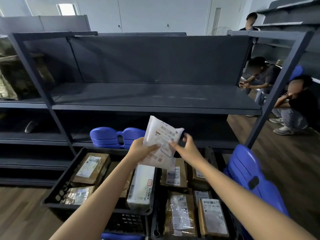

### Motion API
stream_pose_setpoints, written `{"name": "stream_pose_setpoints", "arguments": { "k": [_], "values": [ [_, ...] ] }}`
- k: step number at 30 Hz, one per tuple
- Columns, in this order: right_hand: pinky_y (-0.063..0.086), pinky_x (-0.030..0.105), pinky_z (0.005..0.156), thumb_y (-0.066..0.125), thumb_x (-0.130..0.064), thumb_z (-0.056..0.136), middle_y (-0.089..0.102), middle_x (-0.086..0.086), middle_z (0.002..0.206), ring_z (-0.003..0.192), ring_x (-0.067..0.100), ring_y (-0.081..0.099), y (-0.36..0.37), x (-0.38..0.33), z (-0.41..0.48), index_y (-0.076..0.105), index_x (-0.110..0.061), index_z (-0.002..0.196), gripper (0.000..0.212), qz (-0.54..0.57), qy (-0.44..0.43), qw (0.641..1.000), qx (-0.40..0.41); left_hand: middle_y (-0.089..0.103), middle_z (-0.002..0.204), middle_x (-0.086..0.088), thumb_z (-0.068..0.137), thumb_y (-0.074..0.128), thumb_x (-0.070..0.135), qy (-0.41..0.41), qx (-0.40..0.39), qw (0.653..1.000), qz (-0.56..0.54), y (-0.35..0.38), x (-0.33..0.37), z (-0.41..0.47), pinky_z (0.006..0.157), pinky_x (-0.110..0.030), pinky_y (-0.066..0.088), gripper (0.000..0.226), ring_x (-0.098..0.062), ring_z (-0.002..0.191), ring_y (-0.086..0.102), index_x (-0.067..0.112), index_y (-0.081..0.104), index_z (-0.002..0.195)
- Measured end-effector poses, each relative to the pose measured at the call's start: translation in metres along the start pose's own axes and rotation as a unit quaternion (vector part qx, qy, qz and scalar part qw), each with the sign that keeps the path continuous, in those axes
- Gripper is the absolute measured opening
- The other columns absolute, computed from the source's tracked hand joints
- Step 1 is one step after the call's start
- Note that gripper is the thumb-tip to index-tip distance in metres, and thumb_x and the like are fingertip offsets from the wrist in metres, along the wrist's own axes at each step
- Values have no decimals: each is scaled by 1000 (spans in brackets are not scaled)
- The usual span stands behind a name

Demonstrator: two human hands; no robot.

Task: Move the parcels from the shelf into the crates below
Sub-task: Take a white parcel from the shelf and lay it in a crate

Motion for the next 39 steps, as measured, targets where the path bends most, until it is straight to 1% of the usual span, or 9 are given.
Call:
{"name": "stream_pose_setpoints", "arguments": {
  "k": [3, 8, 14, 18, 23, 28, 31, 35, 39],
  "values": [
    [47, 41, 100, 69, -40, 83, 63, 4, 123, 111, 20, 62, 25, 34, 0, 27, -8, 145, 82, 196, 101, 975, -21, 75, 96, -11, 80, 78, 24, -65, -14, 991, -119, 11, -12, -4, 81, -43, 59, 30, -28, 87, 73, 8, 66, 101],
    [57, 34, 78, 72, -30, 83, 68, 4, 111, 94, 18, 69, 31, 47, 4, 49, -12, 127, 52, 235, 83, 969, -1, 74, 100, -9, 80, 77, 27, -76, -11, 981, -180, 19, -32, -4, 80, -43, 59, 41, -27, 88, 72, 7, 61, 112],
    [52, 40, 92, 72, -41, 81, 63, 2, 121, 102, 17, 64, 52, 44, 20, 47, -17, 130, 60, 179, 75, 981, 9, 72, 97, -2, 83, 74, 20, -55, 104, 978, -170, 1, -56, 0, 77, -45, 60, 40, -21, 85, 72, 20, 56, 119],
    [47, 26, 85, 66, -31, 88, 53, -7, 127, 112, 13, 56, 82, 33, 19, 37, -21, 141, 61, 128, 13, 991, 36, 71, 96, 3, 83, 75, 20, -44, 150, 974, -163, -30, -70, 8, 75, -41, 60, 47, -17, 82, 72, 30, 47, 119],
    [48, 26, 92, 63, -28, 90, 46, -8, 133, 114, 7, 51, 136, 21, 32, 44, -24, 140, 53, 50, -32, 998, 32, 70, 104, 0, 83, 73, 17, -38, 168, 979, -109, -76, -103, 26, 79, -34, 57, 34, -17, 91, 68, 18, 62, 115],
    [48, 21, 92, 66, -21, 88, 46, -4, 125, 112, 8, 51, 195, 19, 44, 47, -18, 133, 49, 15, -31, 994, 101, 69, 85, 5, 86, 65, 13, 29, 95, 994, 46, -114, -135, 46, 60, -23, 44, 27, -13, 68, 57, 21, 68, 111],
    [39, 1, 76, 64, -12, 89, 52, 5, 125, 110, 13, 55, 223, 26, 46, 52, -9, 127, 40, 18, -9, 991, 134, 66, 112, 0, 85, 66, 9, -2, 57, 997, 46, -127, -159, 57, 77, -26, 50, 51, -15, 97, 61, 13, 51, 133],
    [39, 23, 94, 59, -21, 93, 50, 0, 138, 125, 17, 49, 247, 42, 39, 43, -15, 141, 52, -26, 28, 991, 128, 62, 127, -7, 85, 64, 5, -12, -12, 996, 88, -128, -185, 68, 95, -29, 45, 53, -22, 117, 57, 12, 50, 135],
    [45, 25, 92, 58, -19, 92, 55, -8, 133, 121, 14, 54, 259, 63, 34, 42, -23, 140, 51, -75, 40, 992, 92, 53, 140, -8, 88, 59, 4, -13, -71, 987, 143, -117, -204, 74, 101, -25, 38, 59, -23, 127, 50, 11, 41, 144]
  ]
}}
Point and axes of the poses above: each hand's wrist, its own z-axis towards the middle knuckle, its own y-axis out of the palm, x = y × z, the point moved 3 cm from there along z, towards the middle knuckle
